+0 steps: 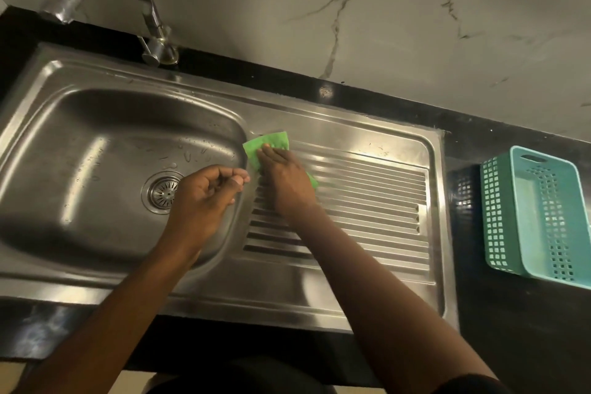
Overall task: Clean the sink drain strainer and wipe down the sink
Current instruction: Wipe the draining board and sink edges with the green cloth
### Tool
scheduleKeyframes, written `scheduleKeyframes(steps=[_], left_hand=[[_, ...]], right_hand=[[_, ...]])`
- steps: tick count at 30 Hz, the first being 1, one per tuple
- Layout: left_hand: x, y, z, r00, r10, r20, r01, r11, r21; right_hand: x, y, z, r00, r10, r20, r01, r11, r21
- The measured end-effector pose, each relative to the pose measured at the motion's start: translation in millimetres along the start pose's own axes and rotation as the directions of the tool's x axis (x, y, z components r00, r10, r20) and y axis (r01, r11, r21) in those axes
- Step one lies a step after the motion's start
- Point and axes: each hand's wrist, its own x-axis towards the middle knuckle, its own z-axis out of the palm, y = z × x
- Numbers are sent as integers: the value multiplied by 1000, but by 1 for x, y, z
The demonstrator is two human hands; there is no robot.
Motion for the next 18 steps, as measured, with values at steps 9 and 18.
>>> scheduleKeyframes(steps=[9,18], left_hand=[[-11,-14,-20,999,-49,16,49,999,-7],[-18,-19,-40,999,-39,15,39,999,-14]], right_hand=[[-126,167,-33,861,468,-200,-485,874,-40],[-85,104,-2,734,617,-285,-627,776,67]])
